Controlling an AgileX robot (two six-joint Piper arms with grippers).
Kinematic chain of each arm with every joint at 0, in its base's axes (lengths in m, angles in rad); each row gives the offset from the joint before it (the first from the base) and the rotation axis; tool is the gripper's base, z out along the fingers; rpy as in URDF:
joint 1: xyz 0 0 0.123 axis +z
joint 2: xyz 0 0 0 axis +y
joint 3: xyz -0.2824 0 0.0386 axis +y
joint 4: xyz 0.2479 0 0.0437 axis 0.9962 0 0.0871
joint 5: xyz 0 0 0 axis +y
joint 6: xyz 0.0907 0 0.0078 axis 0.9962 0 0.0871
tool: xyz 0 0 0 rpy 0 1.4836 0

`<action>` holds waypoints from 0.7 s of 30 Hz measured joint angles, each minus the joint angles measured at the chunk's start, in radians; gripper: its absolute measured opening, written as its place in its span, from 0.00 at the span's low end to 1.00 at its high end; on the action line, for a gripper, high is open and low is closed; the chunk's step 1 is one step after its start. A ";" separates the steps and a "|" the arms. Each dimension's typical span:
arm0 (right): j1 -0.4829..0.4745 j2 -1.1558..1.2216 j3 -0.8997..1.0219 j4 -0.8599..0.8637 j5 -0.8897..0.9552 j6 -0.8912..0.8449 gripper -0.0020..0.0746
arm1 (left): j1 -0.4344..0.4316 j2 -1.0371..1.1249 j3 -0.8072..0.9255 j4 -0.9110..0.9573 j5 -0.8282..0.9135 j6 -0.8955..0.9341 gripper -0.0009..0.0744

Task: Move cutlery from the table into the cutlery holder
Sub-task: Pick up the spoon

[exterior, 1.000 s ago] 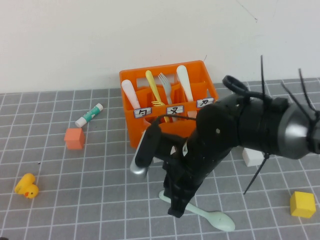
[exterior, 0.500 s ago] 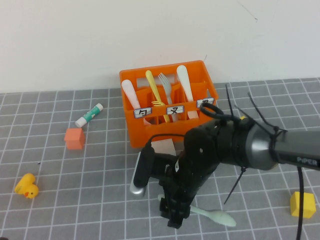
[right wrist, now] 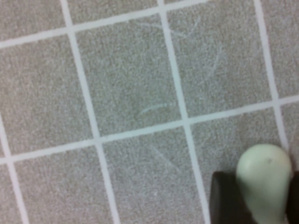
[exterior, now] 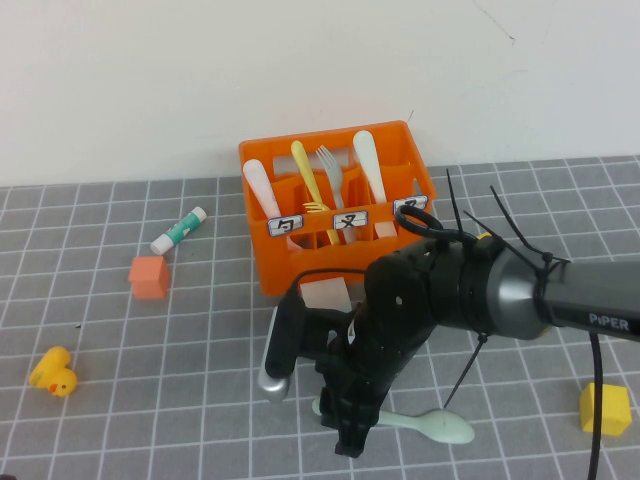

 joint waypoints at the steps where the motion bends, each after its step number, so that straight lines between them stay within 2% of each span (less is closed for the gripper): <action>1: 0.000 0.000 0.000 -0.002 0.003 -0.003 0.37 | 0.000 0.000 0.000 0.000 0.000 0.000 0.01; 4: 0.000 0.000 0.000 -0.007 0.004 -0.002 0.30 | 0.000 0.000 0.000 0.000 0.000 0.000 0.01; 21: 0.001 -0.026 0.000 -0.027 0.001 0.030 0.30 | 0.000 0.000 0.000 0.000 0.000 0.000 0.01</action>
